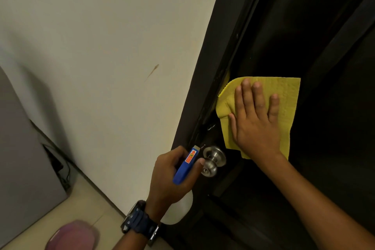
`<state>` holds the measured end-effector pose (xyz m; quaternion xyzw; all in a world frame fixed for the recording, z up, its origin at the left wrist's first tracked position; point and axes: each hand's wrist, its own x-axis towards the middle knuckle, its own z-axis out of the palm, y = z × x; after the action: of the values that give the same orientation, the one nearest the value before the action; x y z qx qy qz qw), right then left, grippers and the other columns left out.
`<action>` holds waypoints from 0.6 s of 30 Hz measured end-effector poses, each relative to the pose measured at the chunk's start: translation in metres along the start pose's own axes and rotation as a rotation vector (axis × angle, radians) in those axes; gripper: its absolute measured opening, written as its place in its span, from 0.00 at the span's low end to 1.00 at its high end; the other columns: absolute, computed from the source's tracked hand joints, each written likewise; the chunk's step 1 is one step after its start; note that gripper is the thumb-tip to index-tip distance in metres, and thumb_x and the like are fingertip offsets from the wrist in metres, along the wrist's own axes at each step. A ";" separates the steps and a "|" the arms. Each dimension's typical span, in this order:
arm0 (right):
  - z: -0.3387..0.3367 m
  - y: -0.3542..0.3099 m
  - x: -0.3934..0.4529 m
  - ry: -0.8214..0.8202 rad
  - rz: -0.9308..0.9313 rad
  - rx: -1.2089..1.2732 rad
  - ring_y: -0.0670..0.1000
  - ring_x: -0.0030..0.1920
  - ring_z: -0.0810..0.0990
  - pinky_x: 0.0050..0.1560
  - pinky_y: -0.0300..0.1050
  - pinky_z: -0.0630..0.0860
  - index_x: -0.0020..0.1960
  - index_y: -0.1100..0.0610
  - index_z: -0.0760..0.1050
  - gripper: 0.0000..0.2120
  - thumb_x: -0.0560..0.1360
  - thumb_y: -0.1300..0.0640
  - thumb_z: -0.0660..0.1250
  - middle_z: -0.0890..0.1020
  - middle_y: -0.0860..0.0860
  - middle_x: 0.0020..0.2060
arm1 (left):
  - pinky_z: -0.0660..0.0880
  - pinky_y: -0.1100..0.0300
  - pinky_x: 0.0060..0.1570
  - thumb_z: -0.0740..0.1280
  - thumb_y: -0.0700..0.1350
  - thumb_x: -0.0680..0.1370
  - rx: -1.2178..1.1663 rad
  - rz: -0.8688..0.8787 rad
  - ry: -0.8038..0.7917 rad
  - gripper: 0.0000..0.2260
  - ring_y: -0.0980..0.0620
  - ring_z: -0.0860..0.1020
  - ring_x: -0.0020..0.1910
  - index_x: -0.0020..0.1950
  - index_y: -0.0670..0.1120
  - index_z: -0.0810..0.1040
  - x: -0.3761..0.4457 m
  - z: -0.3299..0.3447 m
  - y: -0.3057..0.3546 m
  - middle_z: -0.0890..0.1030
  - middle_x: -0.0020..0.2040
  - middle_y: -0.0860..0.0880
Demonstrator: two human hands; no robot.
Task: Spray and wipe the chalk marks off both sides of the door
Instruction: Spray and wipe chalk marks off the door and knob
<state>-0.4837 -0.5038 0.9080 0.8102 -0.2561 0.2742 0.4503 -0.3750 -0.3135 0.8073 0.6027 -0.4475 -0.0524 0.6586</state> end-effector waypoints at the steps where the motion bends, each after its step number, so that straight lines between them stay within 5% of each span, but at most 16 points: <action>1: 0.002 -0.006 -0.003 -0.001 -0.014 -0.002 0.60 0.81 0.42 0.77 0.63 0.45 0.82 0.62 0.45 0.32 0.86 0.44 0.46 0.45 0.59 0.81 | 0.68 0.67 0.31 0.68 0.61 0.75 0.001 0.006 0.010 0.17 0.51 0.74 0.28 0.40 0.48 0.76 -0.001 -0.001 0.000 0.75 0.31 0.56; 5: 0.012 -0.017 -0.019 -0.015 -0.231 -0.092 0.61 0.81 0.48 0.78 0.61 0.52 0.81 0.65 0.46 0.32 0.86 0.45 0.47 0.49 0.62 0.81 | 0.71 0.62 0.30 0.65 0.66 0.76 -0.027 0.016 0.029 0.22 0.49 0.74 0.29 0.41 0.46 0.77 -0.004 -0.002 0.002 0.76 0.31 0.53; 11: 0.005 0.012 -0.029 -0.074 -0.486 -0.214 0.62 0.81 0.43 0.80 0.59 0.47 0.81 0.64 0.42 0.30 0.85 0.49 0.43 0.42 0.63 0.80 | 0.71 0.64 0.30 0.66 0.63 0.76 -0.049 0.012 0.031 0.20 0.49 0.75 0.29 0.41 0.46 0.77 -0.019 0.005 0.004 0.76 0.32 0.54; 18: -0.004 0.074 -0.126 -0.235 -0.483 -0.132 0.57 0.81 0.44 0.80 0.58 0.39 0.82 0.63 0.44 0.30 0.81 0.57 0.40 0.45 0.60 0.81 | 0.71 0.70 0.31 0.68 0.59 0.76 -0.098 -0.043 0.020 0.14 0.53 0.76 0.29 0.42 0.49 0.77 -0.060 0.017 -0.002 0.77 0.32 0.57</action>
<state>-0.6244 -0.5129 0.8682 0.8429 -0.1233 0.0457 0.5218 -0.4207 -0.2908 0.7715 0.5798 -0.4246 -0.0824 0.6904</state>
